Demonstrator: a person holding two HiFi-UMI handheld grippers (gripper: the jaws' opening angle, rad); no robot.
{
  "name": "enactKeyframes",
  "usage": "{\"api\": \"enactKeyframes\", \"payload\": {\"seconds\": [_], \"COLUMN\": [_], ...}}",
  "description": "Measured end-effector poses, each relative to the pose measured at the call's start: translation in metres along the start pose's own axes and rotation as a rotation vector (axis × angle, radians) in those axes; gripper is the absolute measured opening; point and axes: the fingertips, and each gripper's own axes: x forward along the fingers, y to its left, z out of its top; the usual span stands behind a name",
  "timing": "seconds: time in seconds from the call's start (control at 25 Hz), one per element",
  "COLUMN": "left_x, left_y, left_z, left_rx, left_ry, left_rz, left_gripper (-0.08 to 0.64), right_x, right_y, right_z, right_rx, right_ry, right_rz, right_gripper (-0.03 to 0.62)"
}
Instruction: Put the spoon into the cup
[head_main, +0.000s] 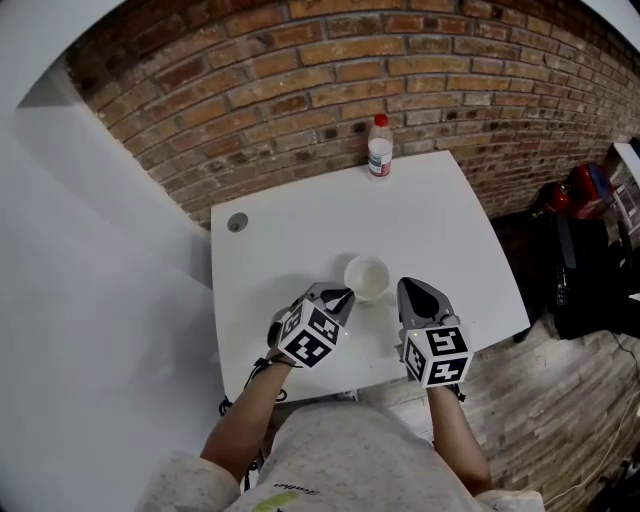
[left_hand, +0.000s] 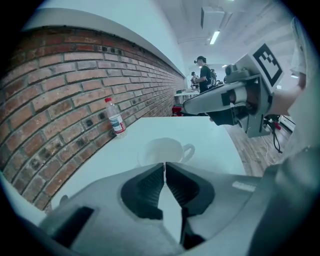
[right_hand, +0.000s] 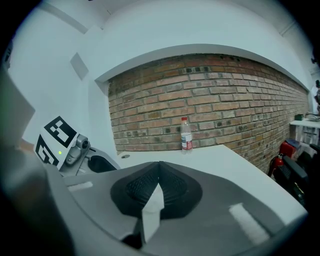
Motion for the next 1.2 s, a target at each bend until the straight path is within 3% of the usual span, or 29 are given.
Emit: {"api": "enactKeyframes", "payload": {"seconds": [0.44, 0.6, 0.92, 1.2], "left_x": [-0.013, -0.028, -0.069, -0.101], "left_y": [-0.004, 0.000, 0.011, 0.005], "left_z": [0.005, 0.011, 0.020, 0.015], "left_rx": [-0.041, -0.141, -0.347, -0.438], "left_ry": [-0.046, -0.106, -0.265, -0.349], "left_rz": [0.029, 0.054, 0.178, 0.288], "left_gripper": [0.040, 0.038, 0.024, 0.002], "right_x": [-0.009, -0.016, -0.036, -0.057], "right_y": [0.008, 0.013, 0.027, 0.037], "right_z": [0.000, 0.001, 0.003, 0.006], "right_rx": [-0.012, -0.023, -0.058, -0.076], "right_ry": [0.000, -0.007, -0.019, -0.034], "right_rz": [0.022, 0.035, 0.073, 0.104], "right_gripper": [0.012, 0.012, 0.011, 0.011]}}
